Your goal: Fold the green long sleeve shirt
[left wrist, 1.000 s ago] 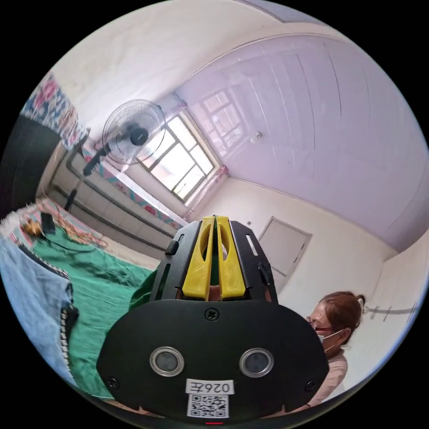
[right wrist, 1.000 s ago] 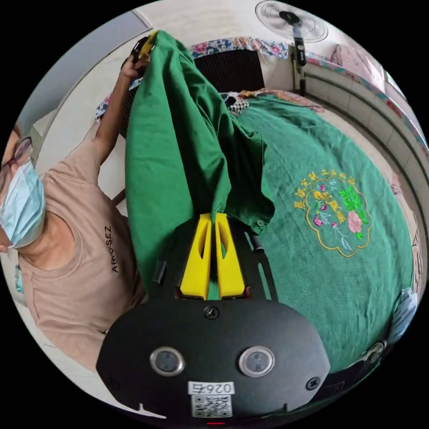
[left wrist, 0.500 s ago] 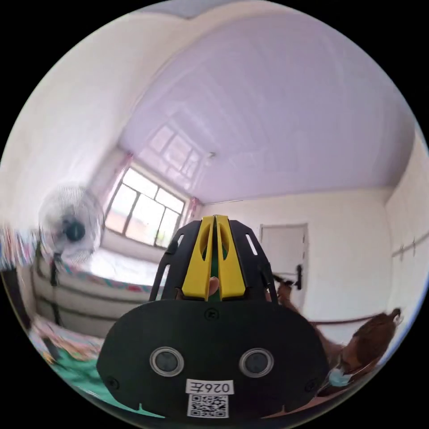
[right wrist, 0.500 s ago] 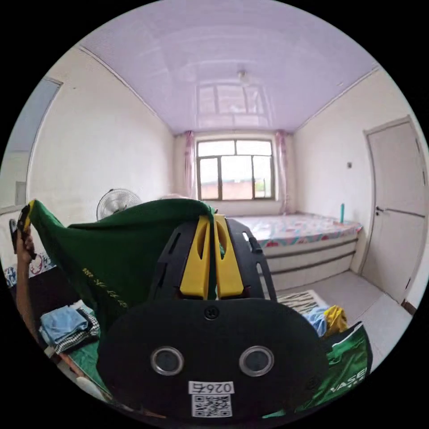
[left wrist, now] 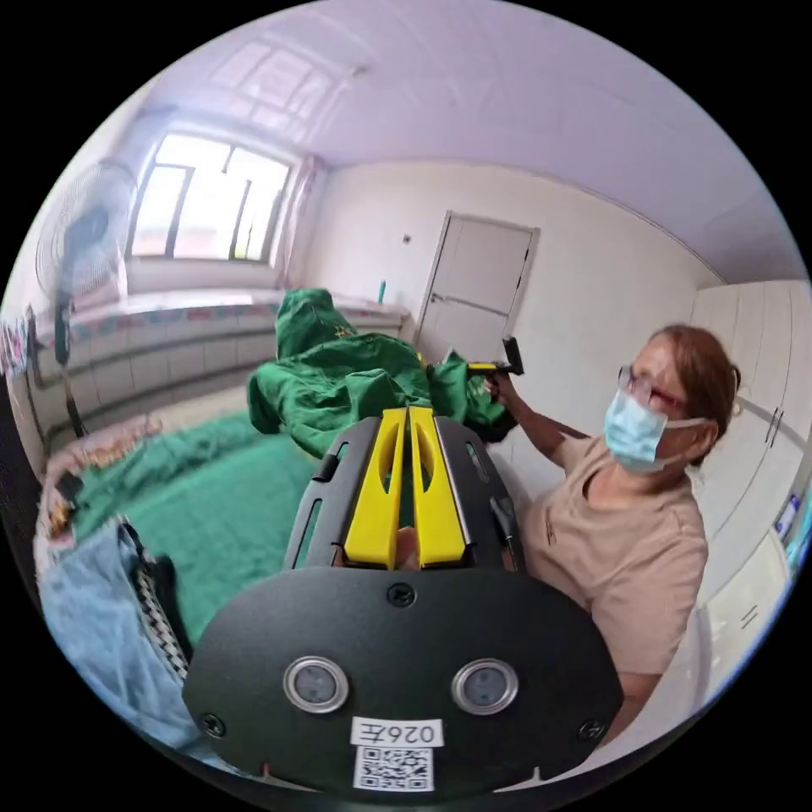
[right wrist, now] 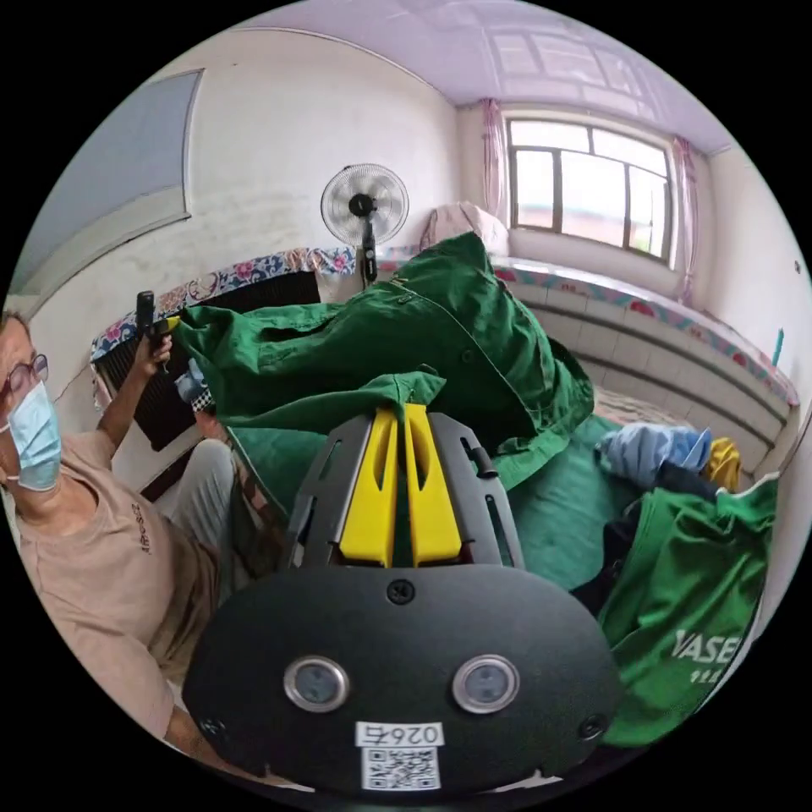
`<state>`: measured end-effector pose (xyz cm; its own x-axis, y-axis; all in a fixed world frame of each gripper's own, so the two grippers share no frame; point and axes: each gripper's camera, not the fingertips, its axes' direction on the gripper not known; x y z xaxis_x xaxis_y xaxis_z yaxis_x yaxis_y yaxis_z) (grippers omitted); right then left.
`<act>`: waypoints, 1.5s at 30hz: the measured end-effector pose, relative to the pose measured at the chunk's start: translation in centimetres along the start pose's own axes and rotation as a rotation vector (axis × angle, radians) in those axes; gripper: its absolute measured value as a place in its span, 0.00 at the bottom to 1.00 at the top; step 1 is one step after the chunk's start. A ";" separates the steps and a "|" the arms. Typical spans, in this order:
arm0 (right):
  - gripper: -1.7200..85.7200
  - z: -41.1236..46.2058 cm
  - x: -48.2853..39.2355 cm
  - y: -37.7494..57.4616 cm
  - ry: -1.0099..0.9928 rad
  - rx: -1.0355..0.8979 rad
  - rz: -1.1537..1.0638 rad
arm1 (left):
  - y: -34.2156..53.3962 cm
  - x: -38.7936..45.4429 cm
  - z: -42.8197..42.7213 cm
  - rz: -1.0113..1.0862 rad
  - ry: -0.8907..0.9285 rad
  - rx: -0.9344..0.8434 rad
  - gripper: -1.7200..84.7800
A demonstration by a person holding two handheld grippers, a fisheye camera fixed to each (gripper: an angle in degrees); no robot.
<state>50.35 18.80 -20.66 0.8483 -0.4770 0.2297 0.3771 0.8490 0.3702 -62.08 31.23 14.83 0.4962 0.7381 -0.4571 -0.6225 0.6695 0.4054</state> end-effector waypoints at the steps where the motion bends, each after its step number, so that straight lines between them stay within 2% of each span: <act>1: 0.01 2.4 0.8 2.8 -0.029 -0.082 0.049 | 2.6 -1.7 2.7 -0.072 0.057 -0.071 0.02; 5: 0.02 6.6 2.4 9.4 -0.067 -0.289 0.193 | 7.6 -4.7 8.7 -0.272 0.178 -0.208 0.06; 6: 0.03 7.3 2.6 10.9 -0.074 -0.349 0.233 | 7.7 -4.6 9.0 -0.285 0.199 -0.214 0.13; 7: 0.06 7.5 2.8 12.0 -0.050 -0.390 0.283 | 7.0 -4.0 8.4 -0.266 0.170 -0.209 0.17; 9: 0.10 6.6 2.9 12.9 -0.014 -0.393 0.351 | 4.9 -2.8 6.4 -0.217 0.051 -0.148 0.18; 11: 0.11 4.7 2.8 12.5 0.046 -0.328 0.408 | 1.6 -2.4 4.2 -0.182 -0.042 -0.051 0.17; 14: 0.10 0.6 1.4 9.1 0.185 -0.106 0.441 | -5.8 -4.0 4.2 -0.128 -0.088 0.029 0.17; 16: 0.09 -1.7 -0.9 4.4 0.322 0.079 0.419 | -13.4 -7.3 7.6 -0.111 -0.108 0.024 0.19; 18: 0.08 -1.8 -3.3 -0.1 0.438 0.173 0.357 | -19.2 -10.8 11.2 -0.116 -0.114 0.027 0.22; 20: 0.07 0.1 -5.4 -5.9 0.461 0.180 0.232 | -24.8 -15.1 15.5 -0.143 -0.104 0.024 0.26; 22: 0.04 5.7 -7.2 -14.9 0.364 0.095 0.055 | -31.8 -21.7 22.2 -0.201 -0.018 0.006 0.31; 25: 0.02 16.2 -7.8 -26.2 0.225 -0.082 -0.106 | -38.8 -29.5 30.0 -0.315 -0.016 -0.014 0.33; 29: 0.01 31.0 -6.1 -37.0 0.094 -0.252 -0.142 | -45.0 -37.3 38.9 -0.436 -0.079 -0.099 0.31; 31: 0.01 40.8 -3.6 -41.5 0.063 -0.317 -0.070 | -48.0 -41.9 44.9 -0.505 -0.142 -0.237 0.30; 33: 0.01 47.0 -1.5 -43.0 0.033 -0.357 -0.004 | -49.6 -45.1 49.5 -0.577 -0.149 -0.363 0.31; 35: 0.01 52.0 -0.2 -43.2 -0.028 -0.422 0.032 | -50.6 -47.1 54.5 -0.631 -0.049 -0.514 0.29; 36: 0.01 54.7 -0.1 -42.7 -0.100 -0.484 0.030 | -51.8 -47.1 56.7 -0.617 -0.089 -0.608 0.24; 37: 0.01 56.9 -0.5 -41.9 -0.166 -0.559 0.006 | -54.1 -45.8 57.0 -0.508 -0.199 -0.657 0.15; 38: 0.01 57.7 -0.9 -41.5 -0.196 -0.592 -0.012 | -55.1 -45.2 57.4 -0.458 -0.129 -0.677 0.12; 39: 0.01 58.8 -1.9 -40.7 -0.242 -0.643 -0.054 | -56.8 -45.0 57.4 -0.467 0.012 -0.659 0.06; 40: 0.01 59.6 -3.1 -40.0 -0.250 -0.681 -0.086 | -58.8 -44.0 56.1 -0.424 0.121 -0.567 0.05; 43: 0.01 59.9 -6.0 -40.5 -0.169 -0.623 -0.134 | -63.8 -40.0 50.5 -0.294 0.241 -0.328 0.04; 45: 0.01 60.0 -7.6 -42.8 -0.124 -0.526 -0.135 | -67.2 -34.8 46.0 -0.132 0.216 -0.199 0.04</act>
<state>5.43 -27.52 15.78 0.7416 -0.5857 0.3272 0.6410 0.7625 -0.0879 -9.72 -35.58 39.90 0.4539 0.5965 -0.6619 -0.6780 0.7132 0.1778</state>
